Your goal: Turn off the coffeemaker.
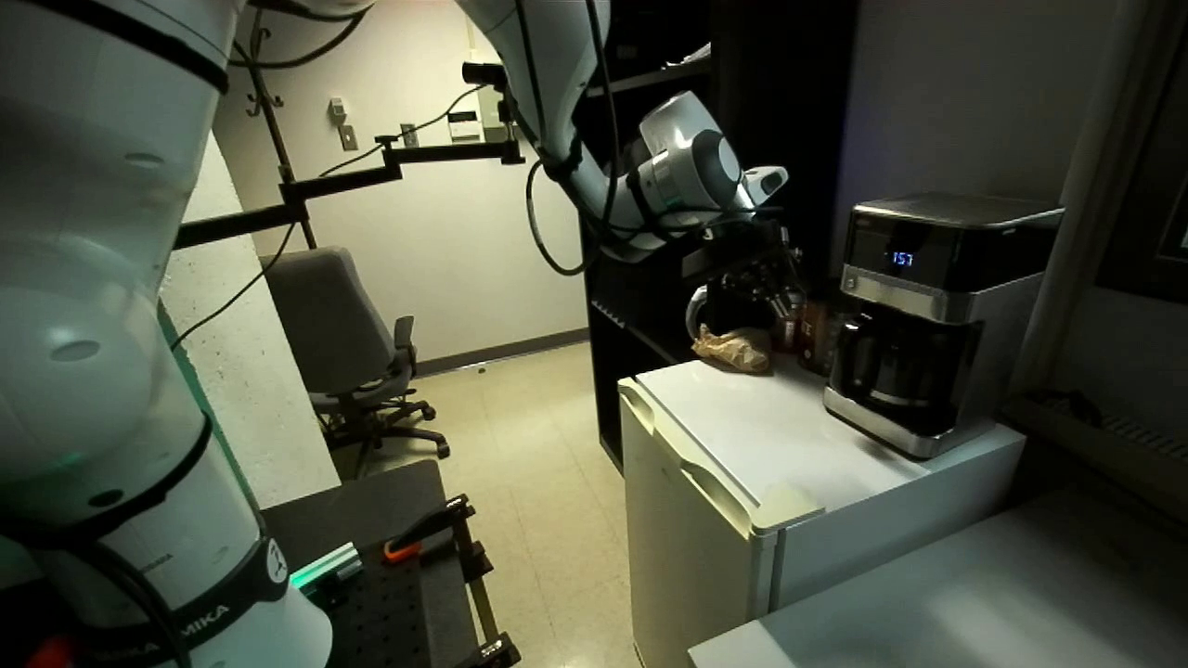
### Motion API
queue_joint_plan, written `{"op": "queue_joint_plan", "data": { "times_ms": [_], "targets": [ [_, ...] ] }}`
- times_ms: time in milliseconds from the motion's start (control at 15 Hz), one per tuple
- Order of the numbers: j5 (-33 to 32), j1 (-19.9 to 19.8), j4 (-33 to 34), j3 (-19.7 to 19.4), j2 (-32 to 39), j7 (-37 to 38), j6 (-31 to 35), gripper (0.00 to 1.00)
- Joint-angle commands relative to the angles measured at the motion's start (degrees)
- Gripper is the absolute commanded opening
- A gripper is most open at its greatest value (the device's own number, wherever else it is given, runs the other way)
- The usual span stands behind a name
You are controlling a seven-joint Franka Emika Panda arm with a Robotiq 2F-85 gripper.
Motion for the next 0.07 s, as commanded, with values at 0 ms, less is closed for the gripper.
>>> {"op": "queue_joint_plan", "data": {
  "times_ms": [0],
  "targets": [
    [-1.84, 0.46, -5.63, -0.61, -3.88, 0.73, 2.25, 0.0]
  ]
}}
